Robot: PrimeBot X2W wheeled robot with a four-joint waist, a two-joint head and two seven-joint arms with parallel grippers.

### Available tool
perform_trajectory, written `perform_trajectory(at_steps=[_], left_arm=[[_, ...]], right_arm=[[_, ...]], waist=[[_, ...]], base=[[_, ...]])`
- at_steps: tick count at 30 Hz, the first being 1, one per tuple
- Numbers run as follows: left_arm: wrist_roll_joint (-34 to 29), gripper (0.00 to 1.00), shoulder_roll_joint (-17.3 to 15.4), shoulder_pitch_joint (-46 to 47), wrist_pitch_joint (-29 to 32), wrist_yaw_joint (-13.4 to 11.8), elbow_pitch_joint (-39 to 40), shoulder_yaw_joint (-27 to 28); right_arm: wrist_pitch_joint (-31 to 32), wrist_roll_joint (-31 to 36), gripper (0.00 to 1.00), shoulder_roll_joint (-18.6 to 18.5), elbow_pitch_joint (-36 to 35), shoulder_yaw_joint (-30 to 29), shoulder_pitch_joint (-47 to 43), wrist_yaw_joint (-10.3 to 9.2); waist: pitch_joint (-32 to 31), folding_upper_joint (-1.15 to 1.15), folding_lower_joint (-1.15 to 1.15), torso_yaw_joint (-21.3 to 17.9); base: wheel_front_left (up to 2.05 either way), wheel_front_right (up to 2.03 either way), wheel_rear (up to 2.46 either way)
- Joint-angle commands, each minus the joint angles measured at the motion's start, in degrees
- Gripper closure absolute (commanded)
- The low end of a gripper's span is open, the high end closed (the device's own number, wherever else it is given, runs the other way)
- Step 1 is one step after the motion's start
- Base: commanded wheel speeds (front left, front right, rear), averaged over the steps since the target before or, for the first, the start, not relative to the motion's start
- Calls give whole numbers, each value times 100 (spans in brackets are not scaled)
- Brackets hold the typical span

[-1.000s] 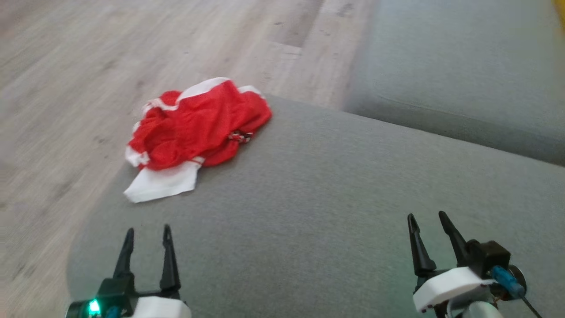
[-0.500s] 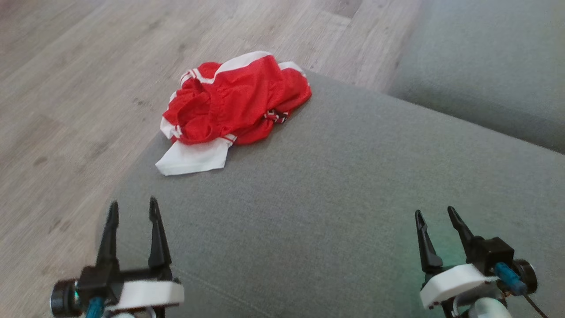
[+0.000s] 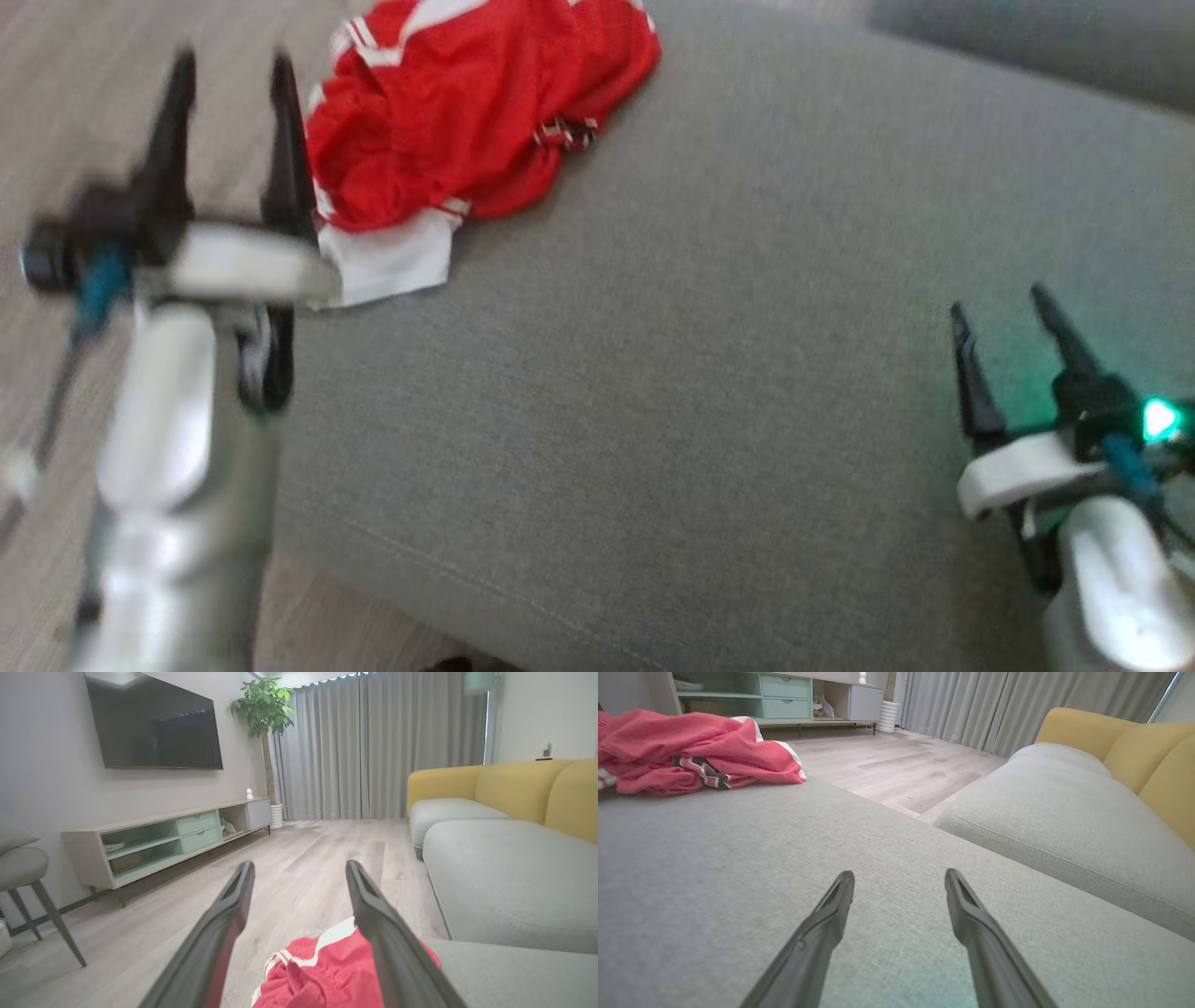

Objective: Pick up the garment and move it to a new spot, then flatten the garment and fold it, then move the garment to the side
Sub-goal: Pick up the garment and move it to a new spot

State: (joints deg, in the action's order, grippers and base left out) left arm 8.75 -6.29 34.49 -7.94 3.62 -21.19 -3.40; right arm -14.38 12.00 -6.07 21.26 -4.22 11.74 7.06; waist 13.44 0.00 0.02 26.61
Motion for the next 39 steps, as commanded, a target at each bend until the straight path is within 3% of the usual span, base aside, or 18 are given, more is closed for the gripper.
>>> perform_trajectory(at_steps=[1,3,8,12,24,25,26,27,34,39], left_arm=[[69,0,-243,587,100,44,-190,248],[68,0,-329,892,160,67,-557,257],[130,0,-624,2081,455,80,-2430,361],[310,0,-663,2620,538,210,-3404,381],[507,0,-656,3133,252,356,-4847,196],[512,54,-631,3162,192,368,-4918,121],[515,86,-629,3178,130,373,-4935,84],[499,100,-645,3203,39,376,-4940,35],[350,100,-811,3417,-485,384,-4875,-324],[159,100,-962,3675,-675,386,-4448,-717]], right_arm=[[-62,61,0,-121,-212,128,306,43],[-62,77,0,-175,-231,141,393,43],[-62,158,0,-396,-320,195,700,43],[-62,198,0,-521,-425,140,756,43],[-62,241,0,-670,-668,-19,749,43],[-62,252,0,-662,-681,-33,748,43],[-62,257,0,-654,-682,-41,743,43],[-62,260,0,-645,-679,-51,739,43],[-62,192,0,-410,-554,17,716,43],[-62,27,0,-41,-463,129,616,43]], waist=[[513,0,-2,-152],[613,0,-2,-196],[1075,0,-2,-424],[1349,0,-2,-555],[1853,0,-2,-665],[1873,0,-2,-659],[1874,0,-2,-655],[1869,0,-2,-651],[1477,0,-2,-701],[689,0,-2,-974]], base=[[0,0,0],[0,0,0],[0,0,0],[0,0,0],[0,0,0],[0,0,0],[0,0,0],[0,0,0],[0,0,0],[0,0,0]])
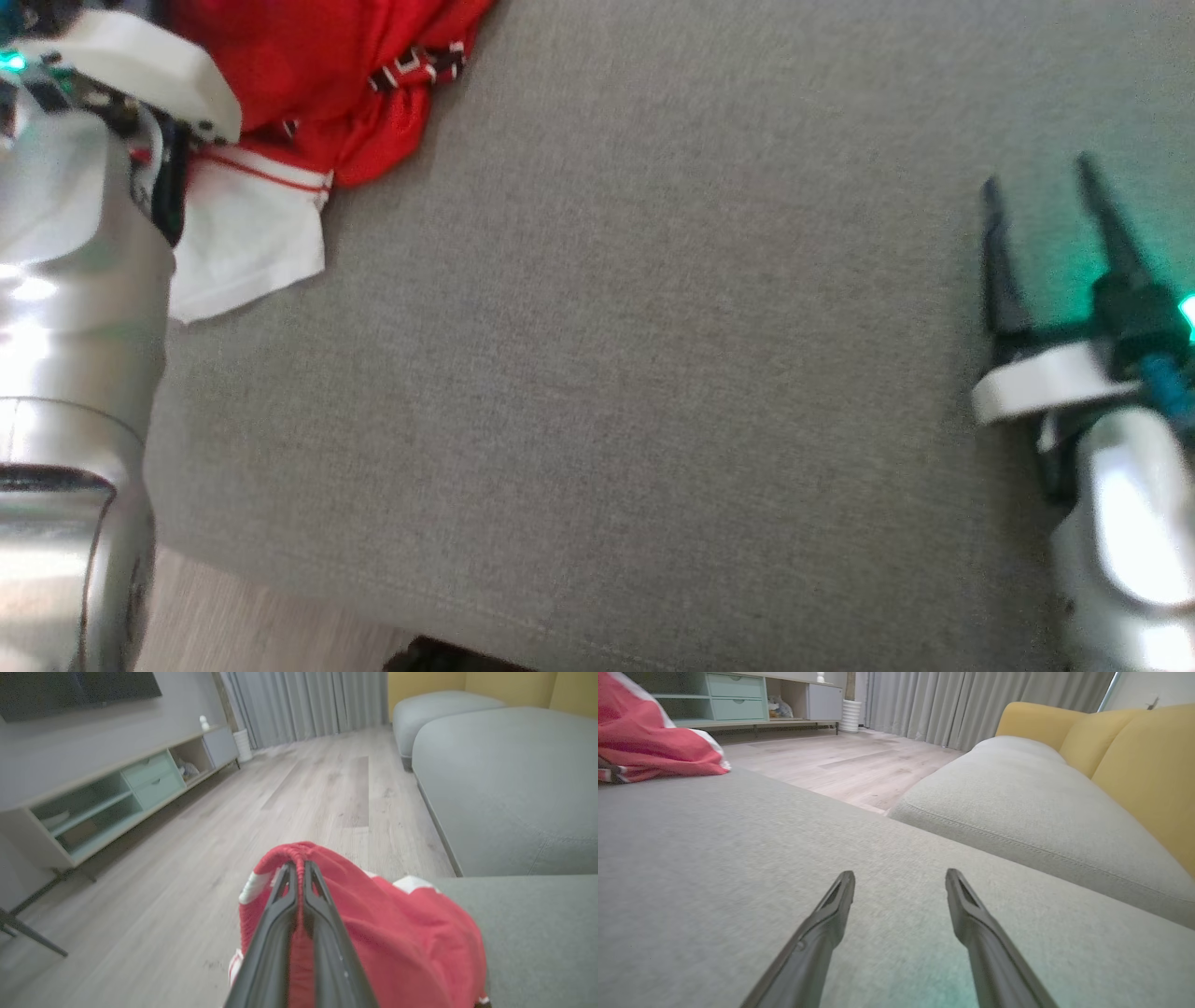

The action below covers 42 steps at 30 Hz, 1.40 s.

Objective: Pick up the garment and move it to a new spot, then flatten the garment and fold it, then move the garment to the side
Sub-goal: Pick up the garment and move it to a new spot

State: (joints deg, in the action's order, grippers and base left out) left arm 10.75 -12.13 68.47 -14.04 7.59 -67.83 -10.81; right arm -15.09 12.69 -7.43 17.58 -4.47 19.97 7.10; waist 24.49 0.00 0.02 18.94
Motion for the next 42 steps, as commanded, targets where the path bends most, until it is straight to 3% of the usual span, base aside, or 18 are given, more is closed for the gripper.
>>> perform_trajectory(at_steps=[1,8,18,27,35,42], left_arm=[[-65,100,-396,324,-74,-11,310,-58],[-191,100,-554,629,-92,-11,921,-743],[320,100,-709,992,71,-10,1667,-1974],[833,100,-904,1077,410,-10,2274,-2709],[1287,100,-687,314,353,-10,2898,-3304],[1575,100,-427,-1955,67,-127,3767,-3932]], right_arm=[[9,-76,0,153,-99,157,-239,39],[9,-283,0,383,-166,142,-459,39],[9,-850,0,453,-325,468,-886,39],[9,-1257,0,455,-757,657,-968,39],[9,-1457,0,455,-921,624,-986,39],[9,-1504,0,455,-833,510,-1054,39]], waist=[[-554,0,-2,-281],[-1227,0,-2,-898],[-2159,0,-2,-2478],[-2159,0,-2,-3726],[-1853,0,-2,-3882],[-1866,0,-2,-3446]], base=[[0,0,0],[0,0,0],[0,0,0],[0,0,0],[0,0,0],[0,0,0]])
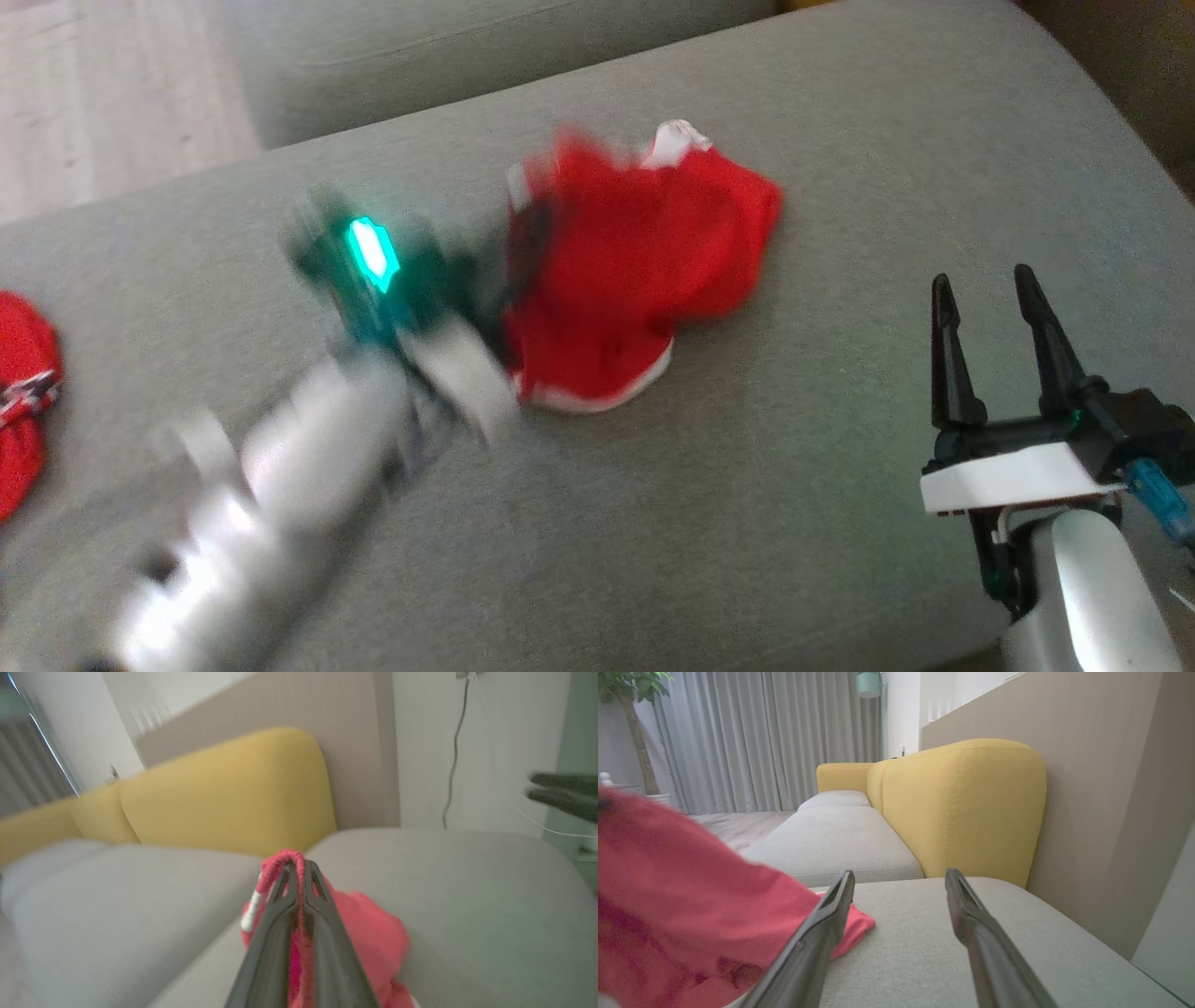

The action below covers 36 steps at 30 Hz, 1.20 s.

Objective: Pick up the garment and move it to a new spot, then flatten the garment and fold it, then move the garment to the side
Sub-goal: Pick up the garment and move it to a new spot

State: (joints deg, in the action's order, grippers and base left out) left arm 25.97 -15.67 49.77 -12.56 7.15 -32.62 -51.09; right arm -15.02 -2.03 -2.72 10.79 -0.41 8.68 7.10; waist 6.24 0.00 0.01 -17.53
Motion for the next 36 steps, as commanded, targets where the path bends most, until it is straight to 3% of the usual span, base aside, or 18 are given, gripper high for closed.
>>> perform_trajectory(at_steps=[1,3,4,5,6,11,18,22,27,36], left_arm=[[87,100,-1,-475,-119,-155,334,9],[263,100,185,-1246,-176,-226,451,-111],[324,87,258,-1586,-192,-248,464,-182],[393,37,328,-1897,-202,-252,444,-253],[511,0,413,-2177,-208,-262,407,-273],[801,0,695,-2977,-237,-571,510,51],[149,0,784,-4294,-242,-1537,1691,1774],[-509,0,916,-4982,-242,-1846,2417,2707],[-1237,0,1077,-5613,-243,-1865,3036,3363],[-1758,0,1218,-5880,-243,-1555,3051,3746]], right_arm=[[2,-24,0,-16,-140,90,51,39],[2,-13,0,-16,-110,72,3,39],[2,-14,0,-16,-87,79,-23,39],[2,-15,0,-16,-55,89,-52,39],[2,-21,0,-16,-17,90,-85,39],[2,-125,0,-16,270,72,-302,39],[2,-128,0,-16,549,74,-680,39],[2,-203,0,-16,529,218,-910,39],[2,-215,0,-16,302,523,-1205,39],[2,-149,0,-16,89,596,-1677,39]], waist=[[-69,0,-1,288],[-129,0,-1,460],[-167,0,-1,538],[-212,0,-1,616],[-257,0,-1,704],[-505,0,-1,1054],[-859,0,-1,1626],[-1048,0,-1,1824],[-1240,0,-1,1918],[-1345,0,-1,1909]], base=[[0,0,0],[0,0,0],[0,0,0],[0,0,0],[0,0,0],[0,0,0],[0,0,0],[0,0,0],[0,0,0],[0,0,0]])
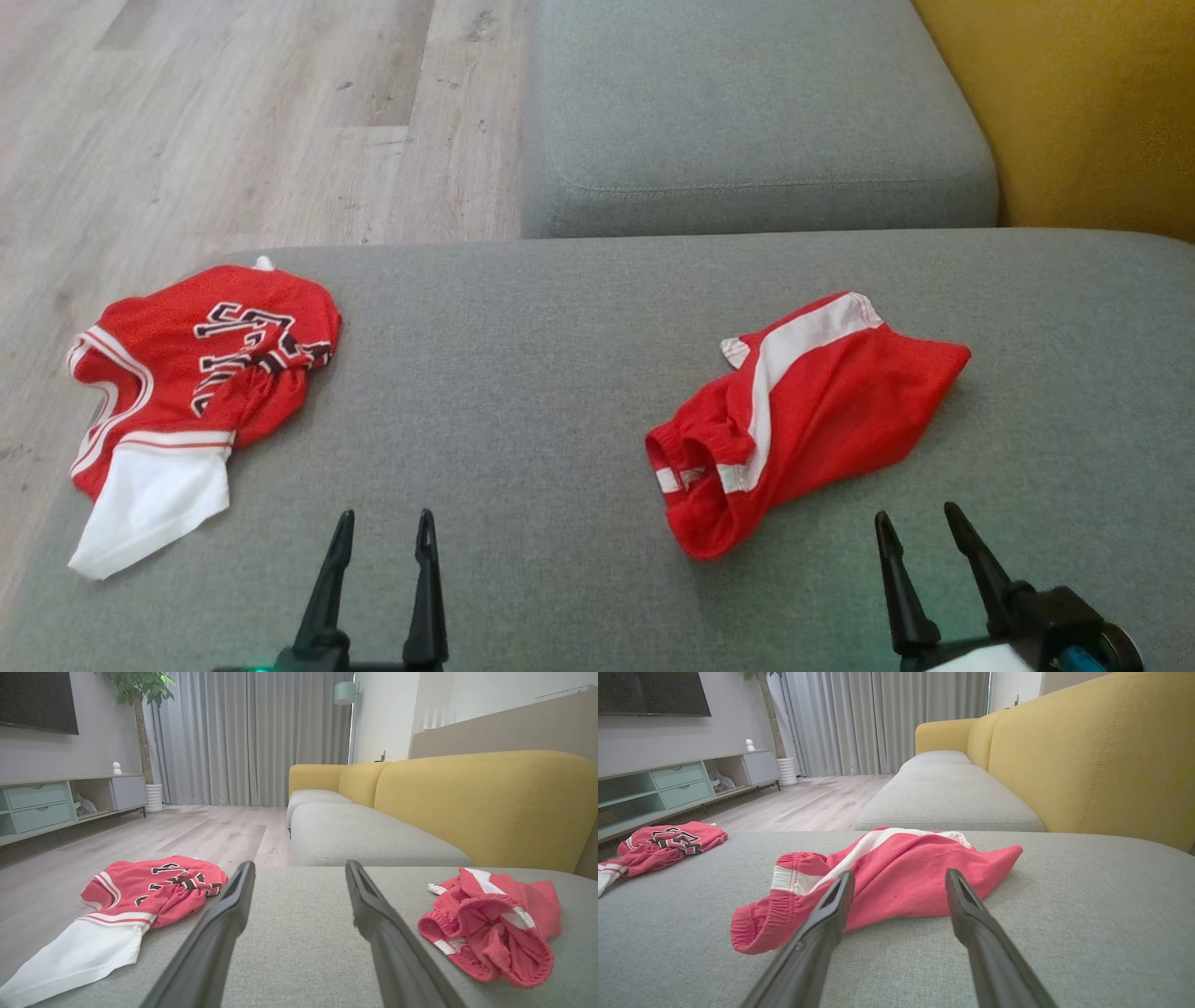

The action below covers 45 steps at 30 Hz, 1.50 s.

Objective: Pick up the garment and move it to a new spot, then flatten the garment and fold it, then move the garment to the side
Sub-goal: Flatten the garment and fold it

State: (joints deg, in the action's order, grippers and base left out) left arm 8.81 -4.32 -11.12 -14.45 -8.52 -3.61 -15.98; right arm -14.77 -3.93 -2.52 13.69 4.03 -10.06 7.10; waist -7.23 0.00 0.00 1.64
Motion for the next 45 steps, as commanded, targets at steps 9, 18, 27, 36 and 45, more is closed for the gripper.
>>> perform_trajectory(at_steps=[9,18,27,36,45], left_arm=[[-185,0,132,198,-54,184,26,356],[-186,0,142,195,-54,81,22,385],[-130,0,144,276,-54,195,-169,130],[813,0,144,901,-54,695,-805,-634],[3165,0,144,2042,-54,1189,-1743,-1776]], right_arm=[[-23,-44,0,-36,-212,207,202,39],[-23,-40,0,-36,-206,168,268,39],[-23,-42,0,-36,-195,155,320,39],[-23,68,0,-36,-224,227,475,39],[-23,152,0,-36,-239,417,732,39]], waist=[[10,0,0,-96],[48,0,0,-176],[93,0,0,-318],[345,0,0,-714],[770,0,0,-1234]], base=[[0,0,0],[0,0,0],[0,0,0],[0,0,0],[0,0,0]])
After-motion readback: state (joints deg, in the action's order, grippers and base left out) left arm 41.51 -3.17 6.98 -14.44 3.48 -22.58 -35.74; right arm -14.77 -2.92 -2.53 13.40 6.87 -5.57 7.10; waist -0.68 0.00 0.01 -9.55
